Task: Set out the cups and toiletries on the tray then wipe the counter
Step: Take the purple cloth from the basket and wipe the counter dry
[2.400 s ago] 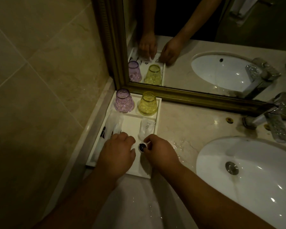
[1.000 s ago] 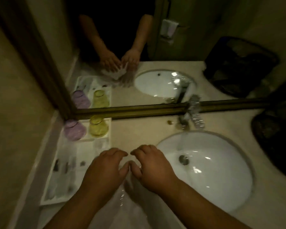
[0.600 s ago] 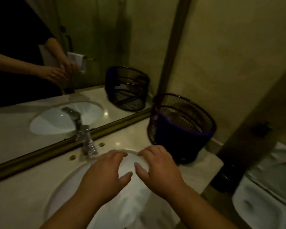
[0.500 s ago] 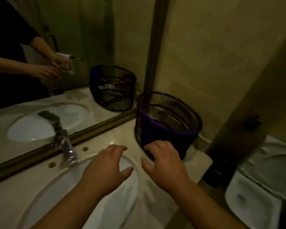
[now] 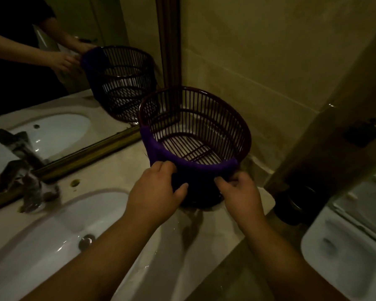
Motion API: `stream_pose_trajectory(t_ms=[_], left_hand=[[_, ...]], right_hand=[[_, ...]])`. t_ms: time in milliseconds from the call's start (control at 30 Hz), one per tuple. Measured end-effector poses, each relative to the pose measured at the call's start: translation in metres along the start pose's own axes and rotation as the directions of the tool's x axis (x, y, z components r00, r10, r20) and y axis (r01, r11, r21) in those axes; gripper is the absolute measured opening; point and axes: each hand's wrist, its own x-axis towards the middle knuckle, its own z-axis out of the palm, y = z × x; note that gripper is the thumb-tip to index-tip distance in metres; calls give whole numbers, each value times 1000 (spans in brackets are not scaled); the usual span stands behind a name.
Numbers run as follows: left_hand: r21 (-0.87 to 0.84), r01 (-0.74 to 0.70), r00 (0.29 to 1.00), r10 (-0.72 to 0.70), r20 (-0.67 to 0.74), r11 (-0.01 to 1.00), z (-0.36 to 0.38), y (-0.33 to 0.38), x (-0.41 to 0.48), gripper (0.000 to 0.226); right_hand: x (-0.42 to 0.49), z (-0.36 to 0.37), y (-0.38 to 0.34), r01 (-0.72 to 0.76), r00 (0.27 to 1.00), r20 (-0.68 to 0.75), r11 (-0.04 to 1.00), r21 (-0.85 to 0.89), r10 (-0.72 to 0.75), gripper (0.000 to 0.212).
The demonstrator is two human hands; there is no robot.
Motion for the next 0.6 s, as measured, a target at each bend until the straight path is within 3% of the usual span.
stream_pose_trajectory(t_ms=[100, 200, 267, 400, 500, 600], left_hand=[[19, 3, 1000, -3, -9, 1000, -3, 2, 2, 39], [-26, -35, 999, 34, -25, 999, -12, 4, -1, 34], [-171, -68, 998, 65, -23, 983, -22, 5, -11, 29], [-491, -49, 999, 36, -36, 870, -49, -4, -48, 40], [-523, 11, 991, -78, -106, 852, -72, -27, -71, 35], [-526, 19, 961, -161, -226, 850, -102, -57, -94, 23]], right_hand=[[-5, 0, -2, 81, 993, 85, 997, 8, -81, 13], [-21, -1, -17, 149, 959, 210, 969, 197, -190, 12], [-35, 1, -32, 160, 915, 297, 923, 349, -271, 20], [-73, 21, -66, 136, 818, 419, 839, 527, -395, 28], [-107, 42, -90, 78, 745, 510, 815, 574, -430, 34], [-142, 70, -102, 335, 698, 463, 821, 462, -545, 38]])
